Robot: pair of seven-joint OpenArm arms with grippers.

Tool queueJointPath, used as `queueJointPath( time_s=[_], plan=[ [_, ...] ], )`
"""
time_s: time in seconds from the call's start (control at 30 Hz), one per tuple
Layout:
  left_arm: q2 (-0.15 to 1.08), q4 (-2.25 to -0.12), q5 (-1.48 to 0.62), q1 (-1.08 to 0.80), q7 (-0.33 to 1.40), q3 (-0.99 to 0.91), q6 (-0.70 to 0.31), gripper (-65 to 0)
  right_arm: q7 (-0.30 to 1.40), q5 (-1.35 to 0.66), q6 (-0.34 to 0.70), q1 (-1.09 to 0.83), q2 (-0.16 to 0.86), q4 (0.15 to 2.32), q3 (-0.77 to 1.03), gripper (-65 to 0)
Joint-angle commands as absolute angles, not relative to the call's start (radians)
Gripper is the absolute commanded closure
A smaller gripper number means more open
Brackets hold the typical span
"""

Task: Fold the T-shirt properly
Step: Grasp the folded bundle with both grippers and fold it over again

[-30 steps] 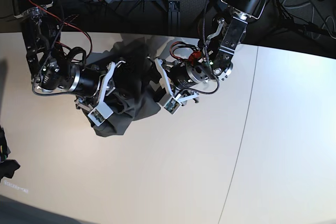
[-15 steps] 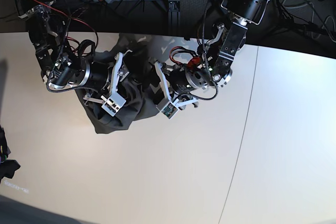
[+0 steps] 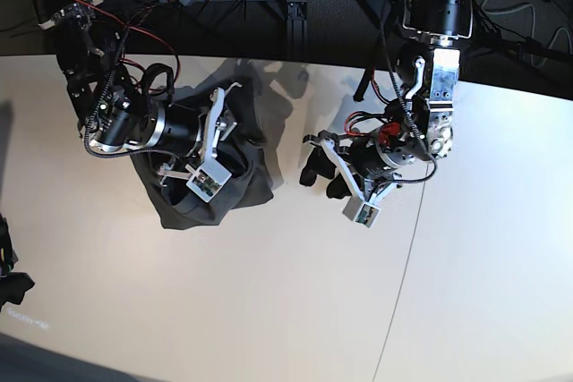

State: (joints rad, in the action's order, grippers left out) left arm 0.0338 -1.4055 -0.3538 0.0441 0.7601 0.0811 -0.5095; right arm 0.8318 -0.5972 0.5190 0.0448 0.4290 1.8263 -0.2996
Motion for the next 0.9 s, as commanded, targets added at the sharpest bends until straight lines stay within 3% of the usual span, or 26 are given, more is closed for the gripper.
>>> queueJointPath(
  time_s=[0.0, 0.4, 0.47, 0.57, 0.87],
  plan=[
    [0.049, -1.416, -0.35, 0.049, 0.78, 0.065, -0.5, -37.8, 0.805, -0.613, 0.591, 0.06, 0.415, 1.845, -0.309, -27.8],
    [0.139, -1.416, -0.526, 0.05, 0.802, -0.015, -0.543, -37.8, 0.804, -0.45, 0.591, 0.061, 0.346, 1.845, -0.476, -27.3],
    [0.139, -1.416, -0.544, 0.05, 0.81, -0.023, -0.543, -37.7, 0.804, -0.454, 0.591, 0.061, 0.346, 1.851, -0.476, -20.2],
    [0.139, -1.416, -0.551, 0.05, 0.813, -0.034, -0.543, -37.7, 0.804, -0.456, 0.591, 0.061, 0.346, 1.877, -0.476, 0.0],
    [0.139, -1.416, -0.562, 0.049, 0.834, -0.049, -0.546, -37.7, 0.787, -0.443, 0.591, 0.13, 0.346, 1.916, -0.473, 0.0]
  ],
)
